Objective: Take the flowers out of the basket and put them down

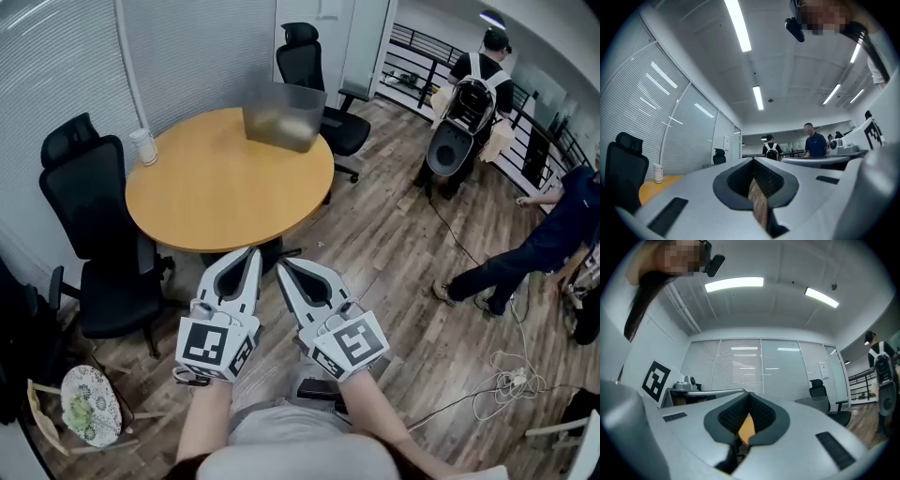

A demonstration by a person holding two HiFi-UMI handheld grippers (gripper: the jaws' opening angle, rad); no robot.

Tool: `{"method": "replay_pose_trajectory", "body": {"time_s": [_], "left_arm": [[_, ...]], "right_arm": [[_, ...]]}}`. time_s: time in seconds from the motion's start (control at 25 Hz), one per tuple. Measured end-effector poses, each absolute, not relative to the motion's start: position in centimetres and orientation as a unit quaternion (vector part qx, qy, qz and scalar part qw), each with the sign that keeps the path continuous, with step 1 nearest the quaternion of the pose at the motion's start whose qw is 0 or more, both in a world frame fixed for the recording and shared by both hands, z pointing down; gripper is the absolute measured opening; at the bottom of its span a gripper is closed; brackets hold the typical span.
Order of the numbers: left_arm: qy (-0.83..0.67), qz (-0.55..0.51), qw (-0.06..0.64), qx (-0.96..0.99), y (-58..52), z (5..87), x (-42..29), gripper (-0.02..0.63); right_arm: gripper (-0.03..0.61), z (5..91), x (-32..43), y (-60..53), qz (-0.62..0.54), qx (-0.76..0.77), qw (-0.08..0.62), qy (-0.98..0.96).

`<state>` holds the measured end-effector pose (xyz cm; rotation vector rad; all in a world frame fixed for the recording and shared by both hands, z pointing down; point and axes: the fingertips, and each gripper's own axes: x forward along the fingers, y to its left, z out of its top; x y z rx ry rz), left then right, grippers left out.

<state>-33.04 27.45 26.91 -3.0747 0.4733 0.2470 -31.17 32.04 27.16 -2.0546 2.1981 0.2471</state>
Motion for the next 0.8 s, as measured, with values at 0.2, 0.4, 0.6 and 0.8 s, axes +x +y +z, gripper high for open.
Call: {"method": "replay_pose_trajectory", "body": {"time_s": [0.2,0.4,0.6,0.8], "left_arm": [[0.152,0.069,0.010,-0.986,25.0,27.8,-29.9,0.005],[0.149,0.065,0.003,-0.987,22.6,28.6,-25.4,0.005],[0.154,0.064,-0.013,-0.986,20.6,29.3,-21.2,0.005],[0.169,0.067,-0.015,-0.983,18.6,28.9,-17.1,0.005]], "right_arm": [[0.023,28.0,-27.7,29.5,0.074,-0.677,0.067,0.729],[0.023,28.3,-23.4,27.0,0.077,-0.675,0.070,0.730],[0.023,28.9,-19.0,25.0,0.067,-0.673,0.068,0.733],[0.023,28.3,-14.9,23.4,0.071,-0.665,0.063,0.741]]}}
